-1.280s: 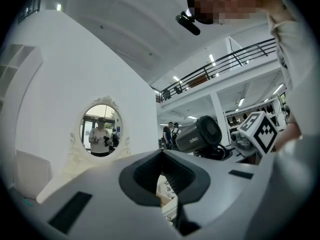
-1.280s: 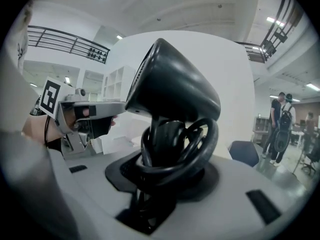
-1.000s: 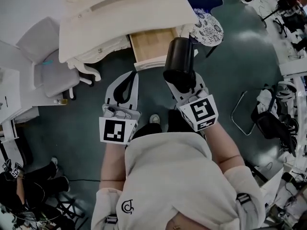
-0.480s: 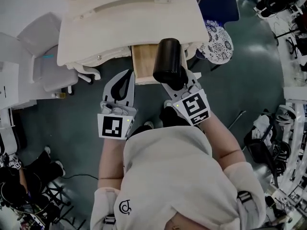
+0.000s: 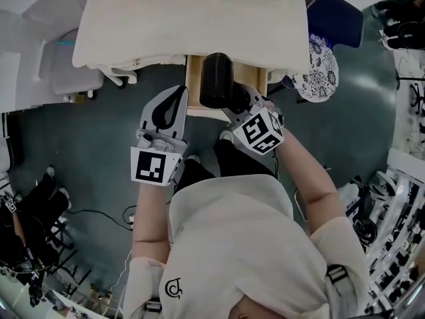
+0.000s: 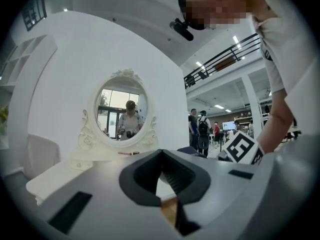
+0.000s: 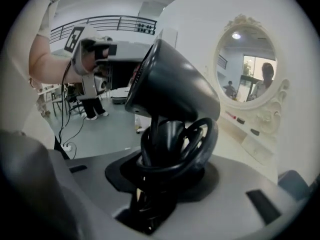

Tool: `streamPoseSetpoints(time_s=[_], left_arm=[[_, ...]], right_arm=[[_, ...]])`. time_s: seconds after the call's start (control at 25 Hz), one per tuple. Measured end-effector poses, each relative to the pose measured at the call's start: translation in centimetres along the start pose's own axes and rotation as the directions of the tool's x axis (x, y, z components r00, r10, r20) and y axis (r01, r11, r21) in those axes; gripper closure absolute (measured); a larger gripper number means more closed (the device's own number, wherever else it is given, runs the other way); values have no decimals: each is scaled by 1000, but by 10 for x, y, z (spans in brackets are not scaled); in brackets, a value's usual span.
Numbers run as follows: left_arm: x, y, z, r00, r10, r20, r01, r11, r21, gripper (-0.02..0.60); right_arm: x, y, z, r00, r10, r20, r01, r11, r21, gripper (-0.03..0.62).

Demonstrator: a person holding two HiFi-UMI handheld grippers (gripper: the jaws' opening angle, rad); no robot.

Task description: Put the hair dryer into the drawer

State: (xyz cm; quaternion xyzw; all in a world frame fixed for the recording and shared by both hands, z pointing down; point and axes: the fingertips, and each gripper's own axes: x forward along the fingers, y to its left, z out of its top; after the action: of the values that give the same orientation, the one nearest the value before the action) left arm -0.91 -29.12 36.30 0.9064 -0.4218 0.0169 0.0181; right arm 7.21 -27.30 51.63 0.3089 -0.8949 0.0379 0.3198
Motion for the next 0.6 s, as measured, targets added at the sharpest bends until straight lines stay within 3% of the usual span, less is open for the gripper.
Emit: streamPoseSetpoints(time_s=[0.16,0.32,0.6], left_arm=[[-1,15,-27,996,58,-69,-59,998,-16,569],[-6,23,-53,988,100,-119,-104,994,-23,569],[-17,27,-69,979,161,-127,-172,982,-77,569]], right_arm=[[43,9,-46,988,105,-117,-111,993,-40,436],[76,16,-93,951,190,-244,-207,977,-49,436],[113,28,-144,885,243,-397,-315,940,-129,436]])
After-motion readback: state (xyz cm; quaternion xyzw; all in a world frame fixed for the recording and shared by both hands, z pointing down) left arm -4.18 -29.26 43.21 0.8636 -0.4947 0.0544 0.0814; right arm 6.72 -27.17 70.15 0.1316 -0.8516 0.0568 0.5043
